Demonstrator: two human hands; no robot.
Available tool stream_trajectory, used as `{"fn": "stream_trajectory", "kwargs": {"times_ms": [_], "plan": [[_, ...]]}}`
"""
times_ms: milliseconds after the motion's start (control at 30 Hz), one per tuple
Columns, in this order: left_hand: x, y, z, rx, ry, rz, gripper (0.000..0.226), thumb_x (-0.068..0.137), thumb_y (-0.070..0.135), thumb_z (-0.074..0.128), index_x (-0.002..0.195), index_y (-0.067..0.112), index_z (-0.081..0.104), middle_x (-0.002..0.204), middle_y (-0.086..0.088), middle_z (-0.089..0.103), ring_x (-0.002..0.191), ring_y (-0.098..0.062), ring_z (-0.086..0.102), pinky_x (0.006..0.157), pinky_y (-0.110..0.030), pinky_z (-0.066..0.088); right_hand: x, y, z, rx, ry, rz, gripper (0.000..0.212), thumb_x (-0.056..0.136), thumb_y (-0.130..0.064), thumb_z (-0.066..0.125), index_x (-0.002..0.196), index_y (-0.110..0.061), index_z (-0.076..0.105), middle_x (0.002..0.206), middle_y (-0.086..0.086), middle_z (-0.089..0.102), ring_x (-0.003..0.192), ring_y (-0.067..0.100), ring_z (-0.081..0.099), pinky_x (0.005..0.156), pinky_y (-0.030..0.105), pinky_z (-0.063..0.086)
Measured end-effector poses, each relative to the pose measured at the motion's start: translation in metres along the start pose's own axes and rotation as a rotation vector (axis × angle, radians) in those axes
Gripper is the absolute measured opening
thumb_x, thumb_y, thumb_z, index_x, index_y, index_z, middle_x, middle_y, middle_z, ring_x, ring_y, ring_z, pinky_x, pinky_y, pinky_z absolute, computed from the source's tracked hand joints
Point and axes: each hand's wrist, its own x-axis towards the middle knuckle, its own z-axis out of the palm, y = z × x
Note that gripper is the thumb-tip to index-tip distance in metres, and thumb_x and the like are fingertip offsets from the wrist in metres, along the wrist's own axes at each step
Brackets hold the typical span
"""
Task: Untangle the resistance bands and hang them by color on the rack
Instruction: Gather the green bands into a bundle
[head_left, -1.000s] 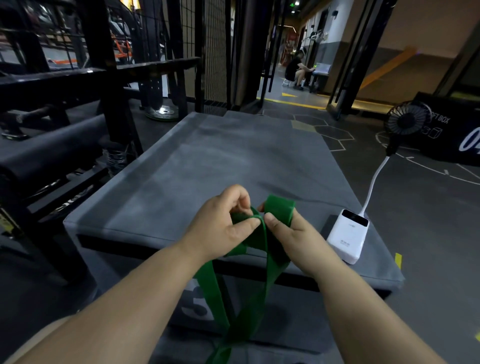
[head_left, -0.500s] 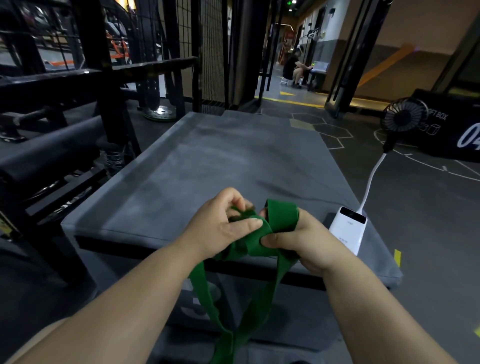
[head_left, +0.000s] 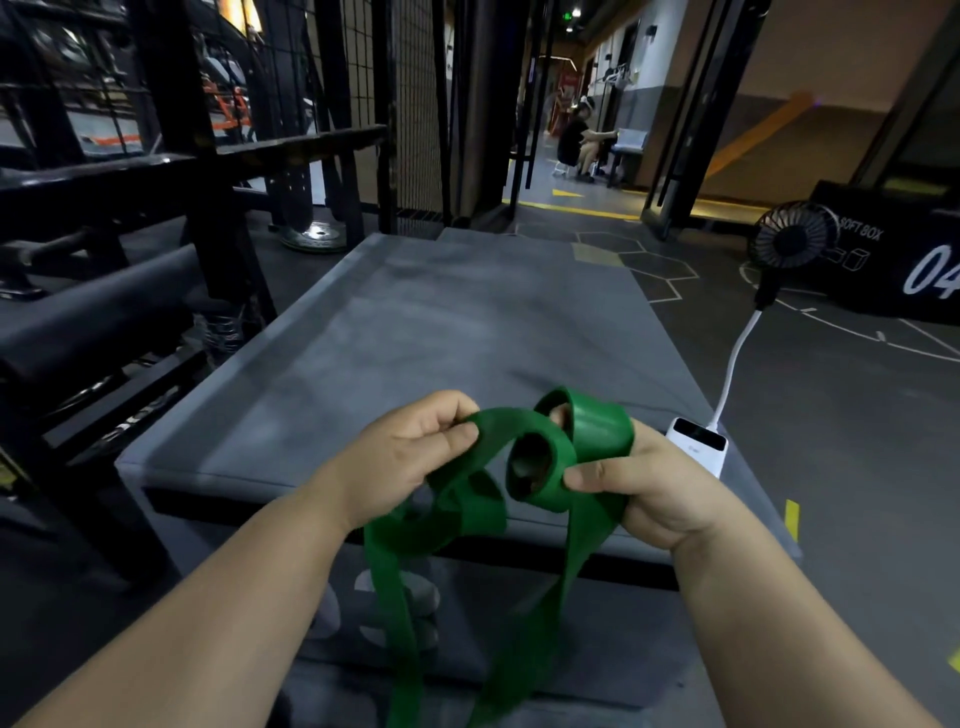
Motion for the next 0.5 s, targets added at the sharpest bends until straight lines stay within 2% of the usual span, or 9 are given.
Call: {"fn": "stream_trajectory", "kwargs": {"times_ms": [100,167,267,333,433,500], "plan": [[-0.008,0.015,-0.004,-0.099,-0.114,-0.008,0.013,0.098,0.008,0.048,0.089,0.001,0.054,0.063,0.009,0.057,0.054,0.0,0.051,0.054,-0.013,0.041,-0.003,0.0,-0.002,0.006,-0.068,0.095,0.046,0.057,0.01,0.064,0.096,-0.012,0.076,0.088,0.011,0.072,0.08,0.022,0.069,0.071,0.031,0.056],[-0.011,0.021,-0.002,-0.128,-0.195,-0.034,0.011,0.096,0.005,0.048,0.089,0.002,0.056,0.063,0.009,0.06,0.053,0.001,0.054,0.052,-0.012,0.043,-0.003,0.005,0.001,0.044,-0.111,0.159,0.051,0.054,0.008,0.062,0.098,-0.012,0.077,0.09,0.012,0.073,0.081,0.022,0.071,0.069,0.032,0.057],[-0.013,0.022,0.0,-0.104,-0.255,-0.062,0.009,0.091,0.014,0.056,0.089,0.011,0.064,0.074,0.003,0.066,0.063,-0.006,0.06,0.058,-0.017,0.048,-0.003,0.01,0.004,0.132,-0.127,0.193,0.056,0.05,-0.002,0.066,0.104,-0.011,0.075,0.096,0.015,0.072,0.084,0.025,0.07,0.071,0.033,0.056],[-0.014,0.023,0.0,-0.047,-0.279,-0.093,0.01,0.091,0.017,0.056,0.09,0.015,0.066,0.079,0.001,0.067,0.069,-0.009,0.062,0.061,-0.02,0.049,-0.003,0.011,0.003,0.169,-0.176,0.186,0.062,0.051,-0.012,0.077,0.113,-0.01,0.072,0.105,0.015,0.071,0.092,0.027,0.068,0.08,0.036,0.055],[-0.013,0.022,0.0,0.027,-0.276,-0.117,0.01,0.097,0.009,0.052,0.094,0.008,0.062,0.075,0.007,0.066,0.063,-0.002,0.058,0.056,-0.012,0.044,-0.001,0.013,0.001,0.196,-0.222,0.192,0.071,0.06,-0.031,0.084,0.123,-0.007,0.064,0.115,0.016,0.067,0.103,0.029,0.065,0.089,0.039,0.051],[-0.012,0.02,0.001,0.057,-0.274,-0.116,0.009,0.097,0.01,0.053,0.095,0.009,0.061,0.076,0.007,0.064,0.063,-0.002,0.056,0.057,-0.013,0.043,0.001,0.013,0.004,0.146,-0.212,0.228,0.081,0.058,-0.036,0.088,0.126,-0.002,0.058,0.114,0.017,0.066,0.101,0.029,0.065,0.087,0.039,0.052]]}}
